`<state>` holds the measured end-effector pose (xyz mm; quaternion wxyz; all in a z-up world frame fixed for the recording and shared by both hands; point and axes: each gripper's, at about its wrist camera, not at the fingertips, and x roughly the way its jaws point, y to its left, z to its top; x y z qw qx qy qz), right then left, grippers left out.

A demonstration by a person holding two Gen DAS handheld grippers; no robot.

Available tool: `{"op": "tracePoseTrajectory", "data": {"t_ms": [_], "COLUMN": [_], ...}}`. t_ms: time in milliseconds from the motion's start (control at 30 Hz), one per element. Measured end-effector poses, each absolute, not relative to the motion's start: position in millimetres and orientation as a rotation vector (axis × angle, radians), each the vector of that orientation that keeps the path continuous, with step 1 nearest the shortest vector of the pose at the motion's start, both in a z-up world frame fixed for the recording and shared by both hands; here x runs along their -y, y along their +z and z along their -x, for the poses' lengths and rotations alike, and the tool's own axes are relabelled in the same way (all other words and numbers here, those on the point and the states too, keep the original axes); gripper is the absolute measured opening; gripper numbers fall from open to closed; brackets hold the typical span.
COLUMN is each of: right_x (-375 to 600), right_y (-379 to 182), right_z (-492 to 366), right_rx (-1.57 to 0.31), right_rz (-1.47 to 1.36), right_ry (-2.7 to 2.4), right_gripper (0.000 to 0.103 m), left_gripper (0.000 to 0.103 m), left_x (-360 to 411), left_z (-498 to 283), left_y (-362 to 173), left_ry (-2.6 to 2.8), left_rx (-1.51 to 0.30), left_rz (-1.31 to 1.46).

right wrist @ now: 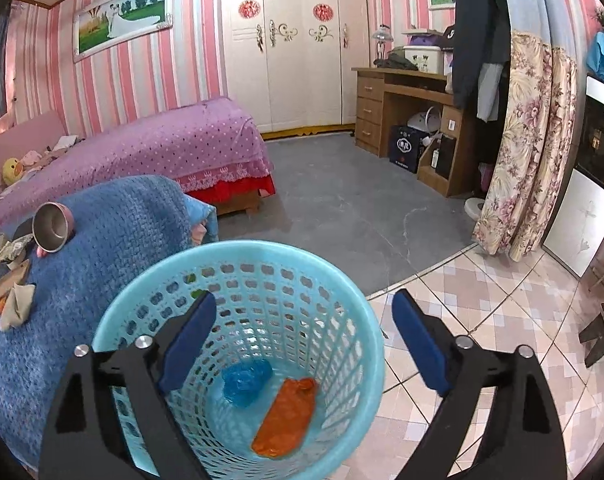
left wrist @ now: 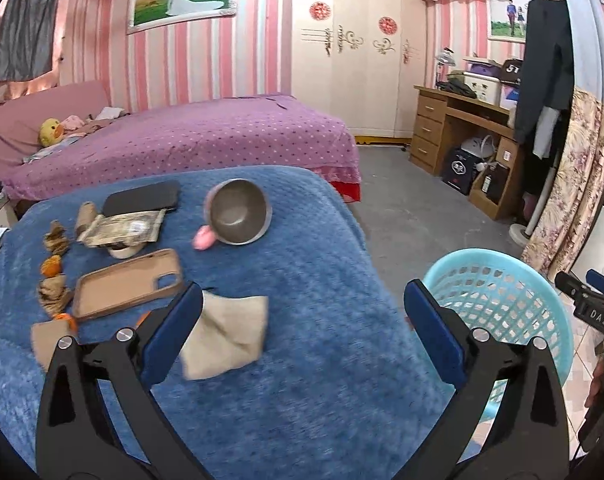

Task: Collect trash
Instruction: 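Grasp the cardboard tube with the left gripper while the right gripper approaches the beige cloth bag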

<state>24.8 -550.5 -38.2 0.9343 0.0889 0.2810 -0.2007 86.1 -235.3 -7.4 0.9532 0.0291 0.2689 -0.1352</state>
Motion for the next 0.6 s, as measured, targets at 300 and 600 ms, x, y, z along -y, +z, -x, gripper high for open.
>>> {"op": "tracePoseTrajectory", "data": {"t_ms": [300, 600], "right_x": [497, 431], "right_y": [-25, -25], "right_z": [-36, -53], "right_rx": [-0.539, -0.538], "right_rz": [-0.164, -0.116], "right_ry": [-0.322, -0.236], "right_gripper": [0.089, 0.092], "left_gripper": [0.097, 0.097], "left_x": [157, 73], "left_z": [-77, -83], "left_y": [-1, -15], "left_ry": [-0.17, -0.081], "left_rx": [-0.534, -0.568], "left_rz": [-0.061, -0.055]}}
